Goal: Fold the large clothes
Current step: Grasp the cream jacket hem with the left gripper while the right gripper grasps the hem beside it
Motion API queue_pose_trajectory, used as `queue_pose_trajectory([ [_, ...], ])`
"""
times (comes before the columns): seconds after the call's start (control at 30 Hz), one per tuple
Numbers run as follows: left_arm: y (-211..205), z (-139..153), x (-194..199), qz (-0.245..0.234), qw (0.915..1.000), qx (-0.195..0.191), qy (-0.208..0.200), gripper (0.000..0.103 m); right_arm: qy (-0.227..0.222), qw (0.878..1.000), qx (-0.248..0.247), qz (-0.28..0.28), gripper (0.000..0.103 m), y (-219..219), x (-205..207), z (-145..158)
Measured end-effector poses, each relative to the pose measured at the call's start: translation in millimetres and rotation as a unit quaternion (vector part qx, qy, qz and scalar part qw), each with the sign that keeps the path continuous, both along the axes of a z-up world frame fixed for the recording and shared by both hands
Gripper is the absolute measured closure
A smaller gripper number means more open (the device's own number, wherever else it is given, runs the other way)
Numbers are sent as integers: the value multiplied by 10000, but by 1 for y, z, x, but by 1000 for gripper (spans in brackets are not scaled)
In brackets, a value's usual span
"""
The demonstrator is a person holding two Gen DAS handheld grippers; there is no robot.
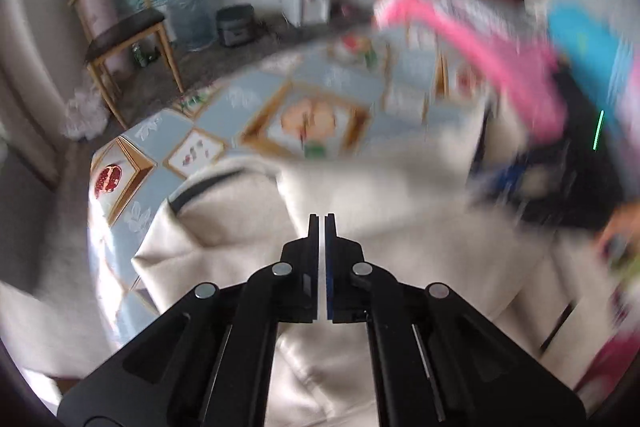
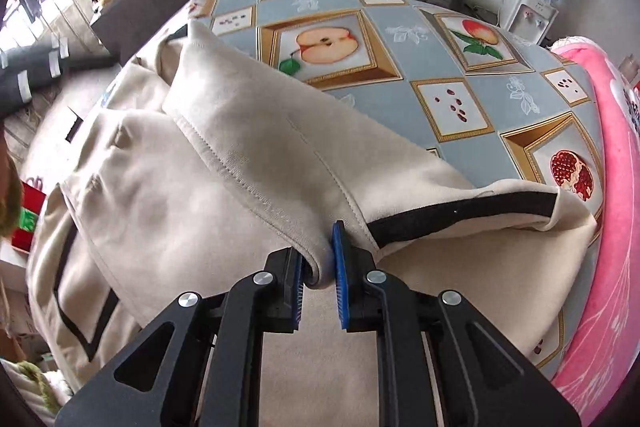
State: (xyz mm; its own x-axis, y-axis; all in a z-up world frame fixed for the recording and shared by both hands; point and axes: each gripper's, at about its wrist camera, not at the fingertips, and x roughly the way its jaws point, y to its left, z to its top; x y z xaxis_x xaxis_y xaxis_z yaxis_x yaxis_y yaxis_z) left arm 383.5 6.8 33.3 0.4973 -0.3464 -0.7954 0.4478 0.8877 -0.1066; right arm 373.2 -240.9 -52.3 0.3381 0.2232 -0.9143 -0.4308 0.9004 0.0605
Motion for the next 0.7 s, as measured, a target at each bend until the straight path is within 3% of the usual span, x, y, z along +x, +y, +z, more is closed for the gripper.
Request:
queue_pose_trajectory([
  [0.07,-2,0,20,320,9994,-95,106,101,-1,9998,-163,64,89,4,-1,-5],
  [0.13,-10,-18,40,469,9978,-72,470,101,-4,9996,-251,107,84,7,-5,-2],
  [0.23,-28,-59,57,545,9936,357,925,101,25,9999,-98,97,75,-1,-16,19],
  [0.33,-27,-79,52,533,9914,399,1130,101,-169,9981,545,227,66,-17,-31,60],
  [0.47,-21,-83,43,461,9922,452,1065,101,-421,9883,1466,57,66,-24,-11,97],
  [0.57,-19,-81,43,490,9919,504,1061,101,-381,9865,1594,-55,73,5,26,85],
  [0.63,-17,-77,41,514,9918,529,1039,101,-33,9870,1608,-34,84,31,50,58],
  [0.7,-10,-71,38,550,9919,518,1018,101,284,9899,1388,0,86,55,68,23],
])
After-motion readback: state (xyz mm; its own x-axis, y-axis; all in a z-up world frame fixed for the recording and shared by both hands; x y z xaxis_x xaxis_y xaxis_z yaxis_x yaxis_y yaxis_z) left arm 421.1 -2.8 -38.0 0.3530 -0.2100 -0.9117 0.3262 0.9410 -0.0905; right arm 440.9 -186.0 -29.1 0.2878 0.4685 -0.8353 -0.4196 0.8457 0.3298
